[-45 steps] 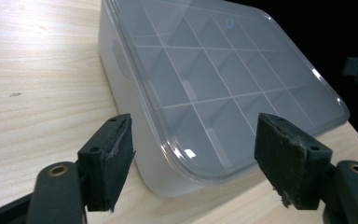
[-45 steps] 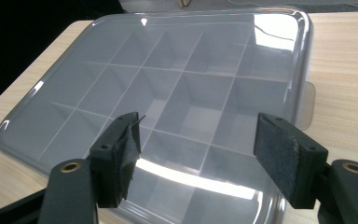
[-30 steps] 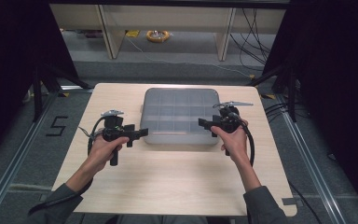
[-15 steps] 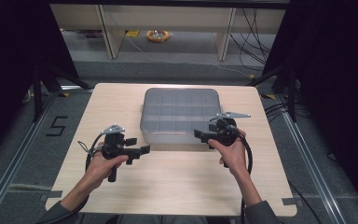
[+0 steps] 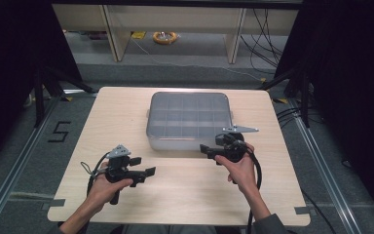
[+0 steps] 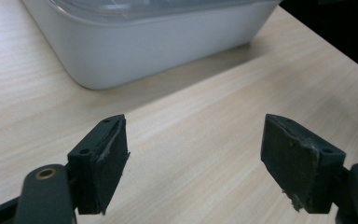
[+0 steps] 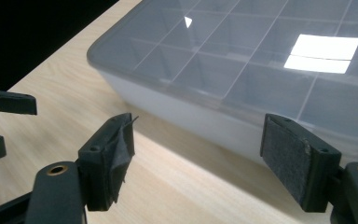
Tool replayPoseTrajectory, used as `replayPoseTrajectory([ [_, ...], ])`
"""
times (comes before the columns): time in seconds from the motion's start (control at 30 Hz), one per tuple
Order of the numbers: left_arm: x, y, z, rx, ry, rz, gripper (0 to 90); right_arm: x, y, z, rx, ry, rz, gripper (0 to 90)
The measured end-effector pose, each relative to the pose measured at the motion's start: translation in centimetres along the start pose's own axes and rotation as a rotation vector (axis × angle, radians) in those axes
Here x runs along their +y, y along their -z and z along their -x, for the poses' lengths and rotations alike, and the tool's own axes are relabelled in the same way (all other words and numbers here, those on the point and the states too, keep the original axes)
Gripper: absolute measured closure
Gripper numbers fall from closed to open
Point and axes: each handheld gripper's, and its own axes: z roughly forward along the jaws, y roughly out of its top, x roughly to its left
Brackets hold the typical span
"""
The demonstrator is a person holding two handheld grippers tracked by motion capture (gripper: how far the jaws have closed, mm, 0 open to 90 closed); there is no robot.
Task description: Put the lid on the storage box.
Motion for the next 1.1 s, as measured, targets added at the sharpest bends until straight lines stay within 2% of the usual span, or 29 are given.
replayPoseTrajectory([
  [0.03, -0.1, 0.0, 0.1, 0.004, -0.006, 0.003, 22.2, -0.2, -0.1, 0.1, -0.006, 0.026, 0.000, 27.1],
  [0.1, -0.6, -0.1, 0.3, 0.009, -0.018, 0.005, 22.1, -0.4, -0.3, 0.0, -0.005, 0.044, -0.022, 26.0],
  [0.13, -0.8, -0.1, 0.4, 0.013, -0.021, -0.004, 22.1, -0.6, -0.3, -0.1, -0.027, 0.057, -0.026, 26.6],
  [0.23, -1.6, -0.4, 0.6, 0.003, -0.030, -0.019, 21.6, -1.2, -0.3, -0.4, 0.010, 0.050, -0.034, 26.7],
  [0.3, -2.1, -0.6, 0.8, 0.004, -0.049, -0.028, 21.3, -1.5, -0.1, -0.8, 0.012, 0.044, -0.037, 26.7],
  [0.37, -2.6, -0.7, 1.0, 0.003, -0.044, -0.035, 20.6, -1.8, 0.1, -0.8, 0.018, 0.059, -0.034, 26.7],
  [0.4, -2.8, -0.7, 1.1, -0.004, -0.051, -0.048, 20.5, -1.9, 0.2, -1.2, 0.012, 0.035, -0.035, 26.7],
  [0.43, -3.0, -0.7, 1.4, -0.004, -0.057, -0.057, 20.4, -2.0, 0.4, -1.0, 0.016, 0.070, -0.027, 26.7],
  [0.47, -3.1, -0.7, 1.5, -0.001, -0.068, -0.055, 20.1, -2.2, 0.5, -1.1, 0.024, 0.066, -0.024, 26.7],
  [0.53, -3.4, -0.7, 1.8, 0.000, -0.063, -0.053, 19.2, -2.6, 0.8, -1.4, 0.025, 0.052, -0.030, 26.7],
  [0.57, -3.6, -0.7, 1.9, -0.003, -0.070, -0.058, 19.1, -2.8, 0.9, -1.3, 0.020, 0.081, -0.025, 26.7],
  [0.6, -3.7, -0.7, 2.0, -0.002, -0.076, -0.064, 19.1, -3.1, 1.0, -1.6, 0.027, 0.046, -0.039, 26.7],
  [0.63, -4.0, -0.8, 2.2, 0.000, -0.078, -0.062, 19.1, -3.3, 1.0, -1.4, 0.021, 0.095, -0.032, 26.7],
  [0.67, -4.1, -0.8, 2.4, 0.009, -0.087, -0.061, 19.1, -3.6, 1.0, -1.5, 0.017, 0.091, -0.049, 26.7],
  [0.7, -4.2, -0.7, 2.4, 0.009, -0.113, -0.080, 19.1, -3.9, 1.0, -1.7, 0.025, 0.077, -0.040, 26.5],
  [0.73, -4.4, -0.8, 2.7, 0.007, -0.092, -0.062, 19.0, -4.2, 1.1, -1.6, 0.026, 0.106, -0.046, 26.3],
  [0.8, -4.5, -0.7, 2.7, 0.005, -0.099, -0.088, 18.1, -4.7, 1.1, -1.6, 0.043, 0.107, -0.039, 25.9],
  [0.87, -4.7, -0.6, 2.8, 0.005, -0.100, -0.070, 18.0, -5.1, 1.2, -1.9, 0.053, 0.077, -0.061, 25.5],
  [0.93, -4.8, -0.5, 2.8, 0.011, -0.109, -0.083, 17.9, -5.5, 1.5, -1.9, 0.034, 0.065, -0.068, 22.9],
  [0.97, -4.9, -0.4, 2.7, 0.009, -0.120, -0.094, 17.9, -5.7, 1.5, -1.7, 0.020, 0.092, -0.054, 22.0],
  [1.0, -5.0, -0.5, 3.0, 0.013, -0.095, -0.082, 17.8, -6.0, 1.6, -1.6, 0.031, 0.093, -0.056, 21.6],
  [1.03, -5.1, -0.3, 2.9, 0.012, -0.119, -0.094, 17.8, -6.3, 1.7, -1.9, 0.034, 0.052, -0.059, 20.9],
  [1.07, -5.2, -0.3, 3.1, 0.012, -0.112, -0.092, 17.8, -6.5, 1.7, -1.8, 0.034, 0.051, -0.058, 20.5],
  [1.1, -5.3, -0.3, 3.1, 0.015, -0.128, -0.102, 17.8, -6.6, 1.8, -1.5, 0.031, 0.084, -0.056, 20.3],
])
